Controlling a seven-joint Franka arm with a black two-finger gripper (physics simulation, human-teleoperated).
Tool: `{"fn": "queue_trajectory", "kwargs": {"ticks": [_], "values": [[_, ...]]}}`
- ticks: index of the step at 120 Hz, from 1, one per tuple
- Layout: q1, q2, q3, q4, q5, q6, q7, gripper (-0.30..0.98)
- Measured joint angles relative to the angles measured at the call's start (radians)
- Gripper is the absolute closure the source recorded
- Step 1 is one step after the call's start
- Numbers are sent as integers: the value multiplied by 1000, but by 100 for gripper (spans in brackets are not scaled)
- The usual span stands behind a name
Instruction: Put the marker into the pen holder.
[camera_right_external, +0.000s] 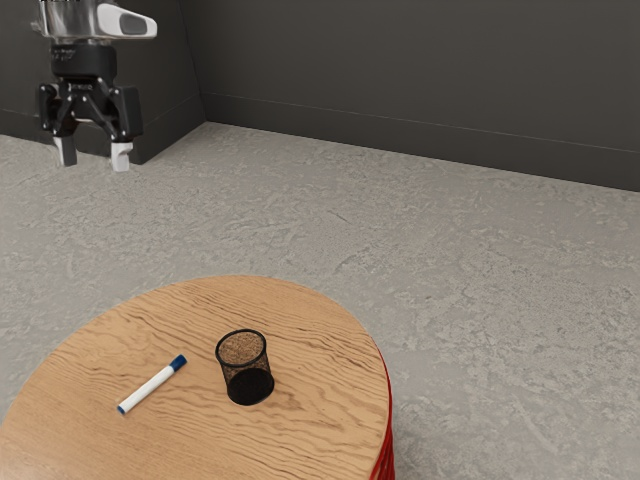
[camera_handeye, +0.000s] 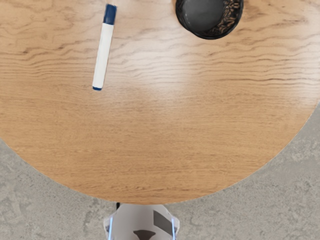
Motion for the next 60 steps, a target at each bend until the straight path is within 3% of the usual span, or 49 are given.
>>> {"fn": "queue_trajectory", "kwargs": {"ticks": [13,26,42,60], "values": [[-34,-5,2,-72,9,135,-5,0],[-7,-114,7,-450,24,316,-10,0],[48,-136,49,-830,36,587,-15,0],[37,-47,67,-948,49,814,-16,1]]}}
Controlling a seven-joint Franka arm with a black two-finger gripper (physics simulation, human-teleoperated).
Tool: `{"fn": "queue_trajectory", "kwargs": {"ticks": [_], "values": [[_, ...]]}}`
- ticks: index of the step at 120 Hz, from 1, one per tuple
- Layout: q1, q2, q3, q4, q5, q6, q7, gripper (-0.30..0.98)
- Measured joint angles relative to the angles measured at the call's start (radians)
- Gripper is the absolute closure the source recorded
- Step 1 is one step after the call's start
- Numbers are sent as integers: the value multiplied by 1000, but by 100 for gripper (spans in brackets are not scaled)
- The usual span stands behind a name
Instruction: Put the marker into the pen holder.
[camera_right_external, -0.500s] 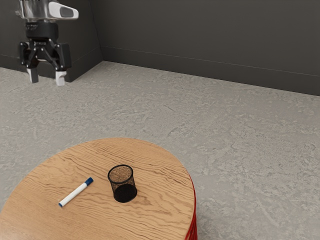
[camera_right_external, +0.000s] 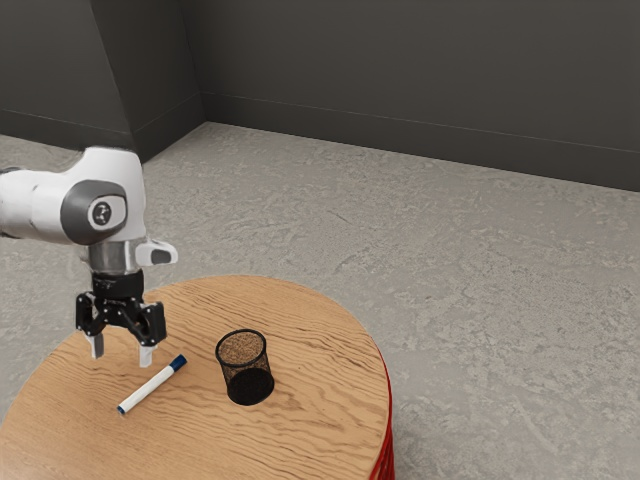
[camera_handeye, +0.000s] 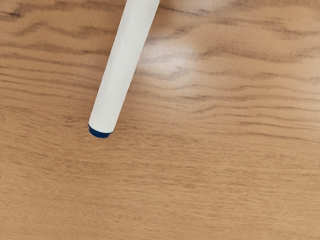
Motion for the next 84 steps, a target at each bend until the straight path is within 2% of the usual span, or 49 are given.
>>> {"fn": "queue_trajectory", "kwargs": {"ticks": [15,31,51,84], "values": [[-13,18,-1,-110,20,169,18,5],[-30,28,-2,-128,58,280,73,20],[8,62,-2,-160,73,356,133,40],[57,100,-3,-181,78,411,227,54]]}}
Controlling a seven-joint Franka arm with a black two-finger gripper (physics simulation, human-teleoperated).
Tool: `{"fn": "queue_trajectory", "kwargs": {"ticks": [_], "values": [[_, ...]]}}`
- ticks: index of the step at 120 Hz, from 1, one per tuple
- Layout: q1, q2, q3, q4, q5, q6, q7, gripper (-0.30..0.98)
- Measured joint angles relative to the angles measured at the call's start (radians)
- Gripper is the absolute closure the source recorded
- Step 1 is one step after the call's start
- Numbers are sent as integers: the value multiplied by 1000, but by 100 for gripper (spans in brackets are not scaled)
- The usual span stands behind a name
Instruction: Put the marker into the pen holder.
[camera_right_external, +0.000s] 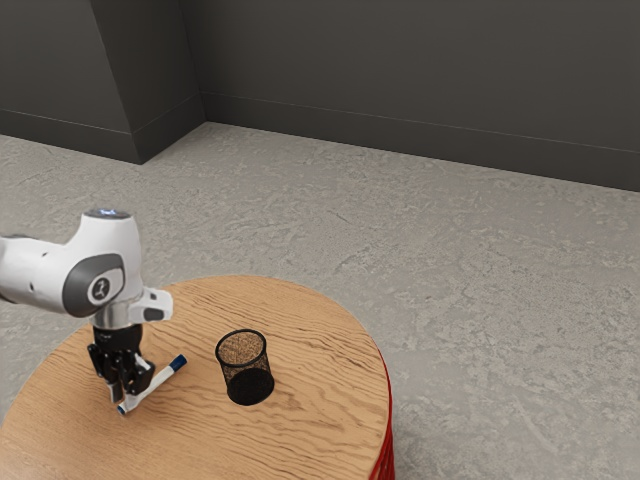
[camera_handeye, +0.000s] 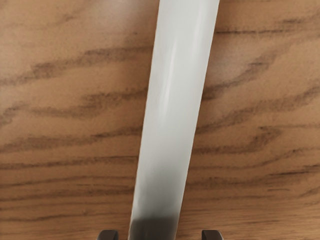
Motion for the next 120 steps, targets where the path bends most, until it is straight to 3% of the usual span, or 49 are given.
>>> {"fn": "queue_trajectory", "kwargs": {"ticks": [33,57,85,100,120], "values": [[-11,55,-1,27,-6,12,70,52],[17,60,-2,33,-9,11,105,69],[8,23,-2,35,1,4,121,75],[-9,-106,-9,33,-3,-30,120,76],[-200,-372,-47,23,-9,-128,91,76]]}}
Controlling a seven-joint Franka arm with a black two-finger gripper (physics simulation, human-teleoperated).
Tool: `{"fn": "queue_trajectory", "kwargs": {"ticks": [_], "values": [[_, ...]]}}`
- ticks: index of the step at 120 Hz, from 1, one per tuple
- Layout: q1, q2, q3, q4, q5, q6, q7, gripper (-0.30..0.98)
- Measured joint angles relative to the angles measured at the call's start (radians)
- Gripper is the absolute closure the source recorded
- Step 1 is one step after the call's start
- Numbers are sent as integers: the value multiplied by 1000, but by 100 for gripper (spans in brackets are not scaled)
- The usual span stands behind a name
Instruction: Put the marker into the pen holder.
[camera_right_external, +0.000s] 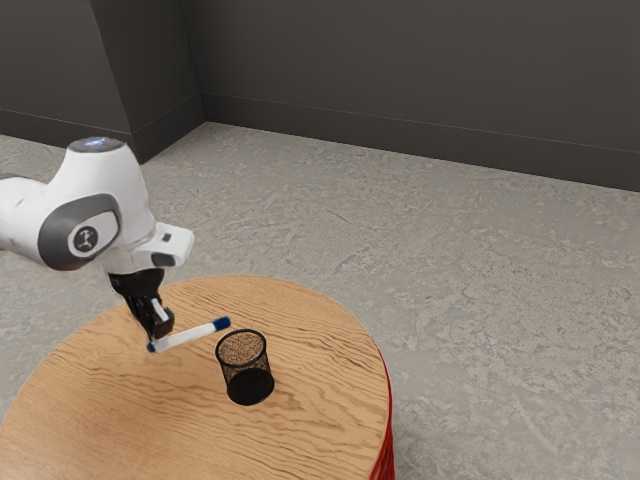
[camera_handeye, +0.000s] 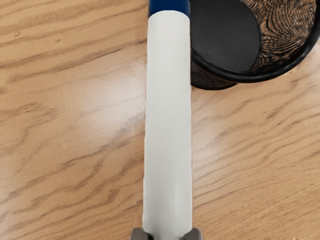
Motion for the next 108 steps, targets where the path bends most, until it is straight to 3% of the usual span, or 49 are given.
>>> {"fn": "queue_trajectory", "kwargs": {"ticks": [31,54,77,87,95,108], "values": [[-22,-25,-106,36,-29,-65,-60,76],[-13,104,-109,157,-36,-105,-91,75],[-15,315,-109,365,-59,-169,-109,73],[-20,386,-110,431,-73,-196,-113,65],[-25,408,-107,490,-104,-214,-116,50],[-6,401,-99,780,-152,-292,-127,30]]}}
